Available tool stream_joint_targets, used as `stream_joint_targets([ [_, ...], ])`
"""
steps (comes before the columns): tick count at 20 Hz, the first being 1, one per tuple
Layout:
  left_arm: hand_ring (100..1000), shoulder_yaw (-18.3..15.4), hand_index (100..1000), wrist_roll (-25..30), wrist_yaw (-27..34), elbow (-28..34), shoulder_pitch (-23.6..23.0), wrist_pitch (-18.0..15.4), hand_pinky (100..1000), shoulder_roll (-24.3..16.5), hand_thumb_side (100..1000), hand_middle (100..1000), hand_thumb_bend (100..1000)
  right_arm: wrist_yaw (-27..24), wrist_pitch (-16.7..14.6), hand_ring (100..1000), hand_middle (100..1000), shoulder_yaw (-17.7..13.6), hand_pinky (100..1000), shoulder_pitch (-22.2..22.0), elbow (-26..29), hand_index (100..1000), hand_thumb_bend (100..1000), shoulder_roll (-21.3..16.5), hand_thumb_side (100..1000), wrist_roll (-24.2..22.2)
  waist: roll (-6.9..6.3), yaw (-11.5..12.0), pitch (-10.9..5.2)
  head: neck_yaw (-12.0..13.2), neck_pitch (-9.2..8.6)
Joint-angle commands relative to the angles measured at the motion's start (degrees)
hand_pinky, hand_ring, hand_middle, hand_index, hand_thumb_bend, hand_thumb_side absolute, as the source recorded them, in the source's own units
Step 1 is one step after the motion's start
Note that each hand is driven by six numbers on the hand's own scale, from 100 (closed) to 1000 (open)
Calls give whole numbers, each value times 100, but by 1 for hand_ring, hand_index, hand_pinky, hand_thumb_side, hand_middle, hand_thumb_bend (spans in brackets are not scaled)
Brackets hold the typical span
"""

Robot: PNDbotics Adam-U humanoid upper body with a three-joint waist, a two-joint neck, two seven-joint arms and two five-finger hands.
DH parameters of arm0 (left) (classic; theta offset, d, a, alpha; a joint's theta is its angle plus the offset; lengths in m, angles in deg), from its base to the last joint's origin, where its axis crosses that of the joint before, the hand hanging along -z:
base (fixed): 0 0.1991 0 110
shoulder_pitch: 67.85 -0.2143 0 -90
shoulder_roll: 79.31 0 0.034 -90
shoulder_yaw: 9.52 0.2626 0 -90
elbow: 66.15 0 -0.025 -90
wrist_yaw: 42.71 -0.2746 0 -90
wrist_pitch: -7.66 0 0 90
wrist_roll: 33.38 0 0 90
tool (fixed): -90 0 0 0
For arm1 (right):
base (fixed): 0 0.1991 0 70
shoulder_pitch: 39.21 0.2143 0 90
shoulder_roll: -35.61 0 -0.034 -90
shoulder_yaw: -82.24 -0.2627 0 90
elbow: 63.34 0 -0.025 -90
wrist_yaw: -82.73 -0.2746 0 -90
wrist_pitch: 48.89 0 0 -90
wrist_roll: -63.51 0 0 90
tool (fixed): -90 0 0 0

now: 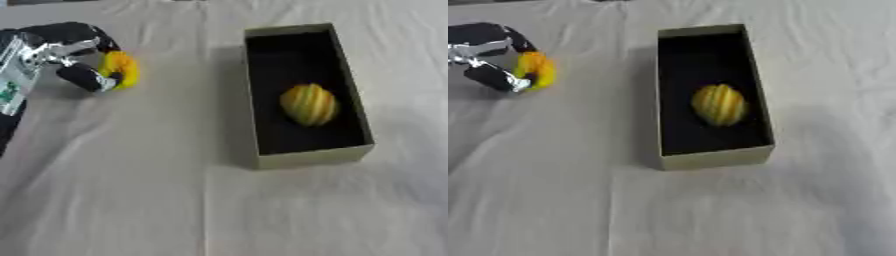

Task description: Pick up objects on the table and place them in the box.

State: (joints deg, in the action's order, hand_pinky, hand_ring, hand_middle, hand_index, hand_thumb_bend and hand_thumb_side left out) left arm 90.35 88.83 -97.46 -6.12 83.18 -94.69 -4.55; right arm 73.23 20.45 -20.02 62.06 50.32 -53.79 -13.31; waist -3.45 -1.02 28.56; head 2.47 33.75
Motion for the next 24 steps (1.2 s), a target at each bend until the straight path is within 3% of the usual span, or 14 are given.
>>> stream_joint_targets([
  [1,709,-15,704,34,21,-24,11,-27,742,-107,323,559,277,-21,33,727,374,-6,902,19,93,678,100,-51,628,-3,17,1,-144,17,8],
  [4,664,-3,672,31,244,59,4,-27,709,-110,228,528,186,-31,62,727,374,-10,902,10,93,678,100,-30,629,4,25,15,-163,26,45],
  [5,642,-5,658,38,360,109,5,-21,687,-115,160,514,119,-34,70,727,374,-13,902,2,93,678,100,-29,630,9,29,23,-174,22,61],
  [7,628,-15,652,38,615,247,17,30,671,-139,144,509,100,-41,83,727,374,-17,902,-13,93,679,100,-33,629,18,38,41,-201,18,89],
  [20,582,-151,613,-87,2138,1608,126,653,608,-428,254,470,100,-91,-1,728,382,-46,901,-156,93,681,100,-160,621,49,135,180,-426,-47,159],
  [24,579,47,610,-119,2435,2208,303,703,607,-279,254,479,100,-106,-84,728,386,-57,901,-190,93,682,100,-219,617,63,174,181,-468,-37,159],
])
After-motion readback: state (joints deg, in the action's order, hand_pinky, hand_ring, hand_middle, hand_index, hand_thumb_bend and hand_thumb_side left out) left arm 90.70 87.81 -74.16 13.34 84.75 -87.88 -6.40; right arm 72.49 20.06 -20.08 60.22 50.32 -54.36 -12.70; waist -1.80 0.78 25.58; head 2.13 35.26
